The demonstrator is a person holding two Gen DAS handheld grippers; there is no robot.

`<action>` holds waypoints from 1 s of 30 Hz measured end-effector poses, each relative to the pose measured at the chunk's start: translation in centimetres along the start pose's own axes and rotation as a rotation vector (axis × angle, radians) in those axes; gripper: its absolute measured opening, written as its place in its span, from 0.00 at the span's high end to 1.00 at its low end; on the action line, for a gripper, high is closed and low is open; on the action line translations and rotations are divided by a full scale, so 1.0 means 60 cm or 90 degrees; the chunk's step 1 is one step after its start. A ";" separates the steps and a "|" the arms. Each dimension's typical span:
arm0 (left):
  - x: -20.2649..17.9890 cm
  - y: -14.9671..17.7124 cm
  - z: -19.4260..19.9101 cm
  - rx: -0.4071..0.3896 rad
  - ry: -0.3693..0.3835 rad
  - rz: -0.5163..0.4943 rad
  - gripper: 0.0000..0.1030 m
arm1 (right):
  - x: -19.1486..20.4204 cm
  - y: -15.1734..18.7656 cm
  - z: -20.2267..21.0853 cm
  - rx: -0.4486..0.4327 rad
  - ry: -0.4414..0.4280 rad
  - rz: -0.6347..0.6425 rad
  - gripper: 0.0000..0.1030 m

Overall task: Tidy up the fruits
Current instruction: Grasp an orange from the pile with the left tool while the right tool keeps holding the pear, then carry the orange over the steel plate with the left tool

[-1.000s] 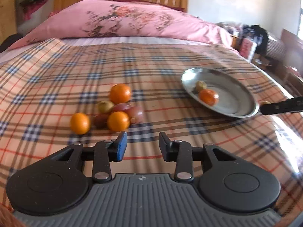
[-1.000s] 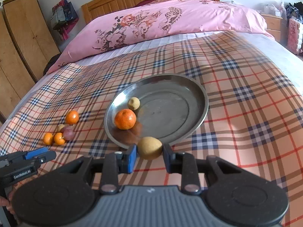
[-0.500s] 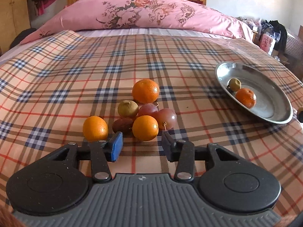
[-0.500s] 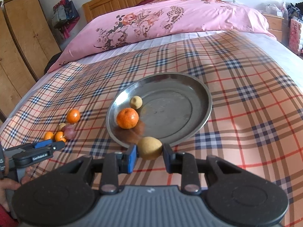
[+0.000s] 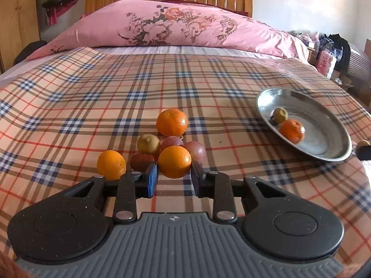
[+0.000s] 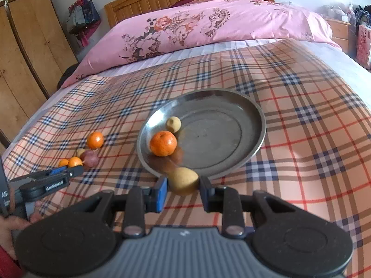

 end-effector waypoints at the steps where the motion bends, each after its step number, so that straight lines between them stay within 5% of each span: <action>1: -0.002 0.000 0.010 -0.002 -0.001 -0.001 0.67 | 0.001 -0.001 0.001 -0.001 -0.001 0.001 0.73; 16: -0.112 -0.067 0.107 -0.040 0.063 -0.043 0.67 | 0.003 -0.050 0.045 -0.040 0.034 0.026 0.73; 30: -0.257 -0.109 0.072 -0.030 0.116 -0.062 0.67 | -0.035 -0.105 0.046 -0.053 0.069 0.027 0.73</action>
Point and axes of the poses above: each gripper's, at about its wrist camera, not at the fingertips, and z roughly against the way its jaws point, x to its left, y to its underside, the point moved 3 cm from there along -z, roughly the way its jaws point, and after that the axes turned 3 degrees about z, right-handed, at the moved point
